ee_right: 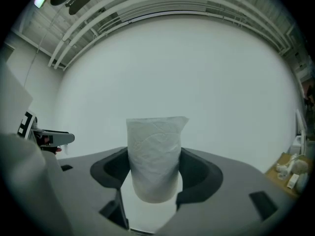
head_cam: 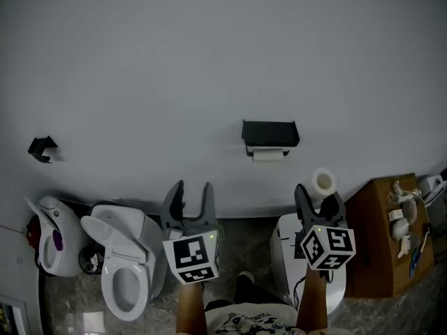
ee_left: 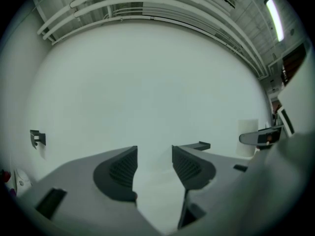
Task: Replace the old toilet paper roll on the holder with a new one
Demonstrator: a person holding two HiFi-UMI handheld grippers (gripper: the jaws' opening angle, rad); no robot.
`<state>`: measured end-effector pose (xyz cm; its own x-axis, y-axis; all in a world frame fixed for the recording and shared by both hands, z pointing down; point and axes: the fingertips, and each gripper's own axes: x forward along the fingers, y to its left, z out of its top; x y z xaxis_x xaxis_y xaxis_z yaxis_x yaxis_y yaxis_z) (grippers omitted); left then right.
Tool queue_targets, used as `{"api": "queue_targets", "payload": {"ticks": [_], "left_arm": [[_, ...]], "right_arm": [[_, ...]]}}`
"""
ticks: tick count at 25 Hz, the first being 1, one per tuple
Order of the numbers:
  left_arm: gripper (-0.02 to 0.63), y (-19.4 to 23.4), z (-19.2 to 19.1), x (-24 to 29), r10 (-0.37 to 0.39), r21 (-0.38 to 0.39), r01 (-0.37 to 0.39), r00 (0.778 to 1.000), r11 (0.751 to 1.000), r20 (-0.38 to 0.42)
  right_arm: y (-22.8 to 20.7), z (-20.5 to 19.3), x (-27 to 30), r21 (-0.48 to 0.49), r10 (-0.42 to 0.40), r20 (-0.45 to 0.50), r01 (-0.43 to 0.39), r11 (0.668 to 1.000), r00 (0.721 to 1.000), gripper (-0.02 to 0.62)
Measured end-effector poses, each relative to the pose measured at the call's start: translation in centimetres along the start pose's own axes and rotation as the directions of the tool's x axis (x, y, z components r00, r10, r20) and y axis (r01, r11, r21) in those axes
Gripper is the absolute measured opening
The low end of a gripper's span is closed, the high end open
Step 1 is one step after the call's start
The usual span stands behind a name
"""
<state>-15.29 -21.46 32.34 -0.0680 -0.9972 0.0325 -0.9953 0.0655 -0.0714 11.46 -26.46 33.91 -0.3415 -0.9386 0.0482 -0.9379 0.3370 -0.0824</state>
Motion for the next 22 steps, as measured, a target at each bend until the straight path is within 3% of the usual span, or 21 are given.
{"api": "queue_targets", "payload": {"ticks": [16,22], "left_arm": [[0.216,-2.7,-0.3,8.7,-0.018,0.047,0.019,1.0,0.999,-0.024],[0.216,-3.0,0.1,11.7,-0.047,0.025,0.047,0.999,0.999,-0.022]], "right_arm": [[-4.6,-0.4,7.0,0.013,-0.016,-0.015,0.016,1.0,1.0,0.305],[-5.5,0.2,8.9,0.009,-0.045,-0.01,0.045,0.999,0.999,0.305]]}}
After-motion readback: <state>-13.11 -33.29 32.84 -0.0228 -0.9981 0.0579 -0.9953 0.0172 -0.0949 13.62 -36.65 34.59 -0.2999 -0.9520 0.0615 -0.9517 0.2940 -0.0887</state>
